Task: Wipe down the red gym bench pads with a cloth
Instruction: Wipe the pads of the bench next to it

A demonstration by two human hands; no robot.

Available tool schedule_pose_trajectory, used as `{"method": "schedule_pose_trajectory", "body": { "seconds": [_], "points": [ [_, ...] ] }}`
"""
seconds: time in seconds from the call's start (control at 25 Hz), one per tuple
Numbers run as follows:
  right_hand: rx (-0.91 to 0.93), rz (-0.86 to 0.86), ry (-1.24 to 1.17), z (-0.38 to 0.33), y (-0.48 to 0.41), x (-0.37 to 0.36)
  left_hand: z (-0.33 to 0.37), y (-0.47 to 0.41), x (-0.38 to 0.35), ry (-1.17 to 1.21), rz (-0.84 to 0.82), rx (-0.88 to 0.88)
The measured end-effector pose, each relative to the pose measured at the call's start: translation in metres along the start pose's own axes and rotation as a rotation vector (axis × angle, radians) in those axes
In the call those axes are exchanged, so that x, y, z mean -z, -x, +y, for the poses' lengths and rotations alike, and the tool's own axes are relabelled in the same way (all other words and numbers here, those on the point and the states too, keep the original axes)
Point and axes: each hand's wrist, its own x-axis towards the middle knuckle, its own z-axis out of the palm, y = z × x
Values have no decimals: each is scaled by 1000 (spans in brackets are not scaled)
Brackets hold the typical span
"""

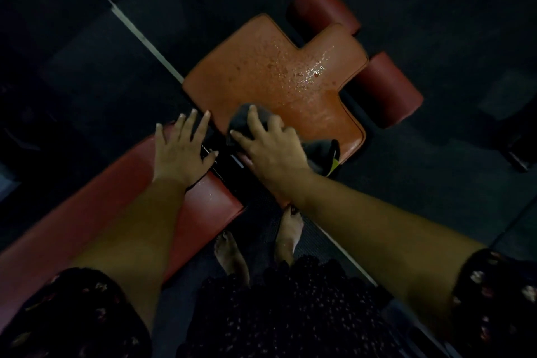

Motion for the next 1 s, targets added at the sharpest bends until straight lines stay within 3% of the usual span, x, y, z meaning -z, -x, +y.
{"method": "schedule_pose_trajectory", "body": {
  "seconds": [0.24, 0.44, 0.56, 0.84, 1.0],
  "points": [
    [-525, -26, -270, 100, -11, 12, -4, 0, -2, 24, 59, -57],
    [-746, -39, -386, 114, -7, 12, -4, 0, -5, 28, 88, -51],
    [-622, -63, -326, 67, -16, 14, -2, 2, -4, 27, 91, -73],
    [146, -113, 30, -35, -16, 9, -1, 2, 6, 155, 93, -22],
    [106, -88, -22, -5, -37, 15, 4, -3, 18, 236, 117, -2]
  ]
}}
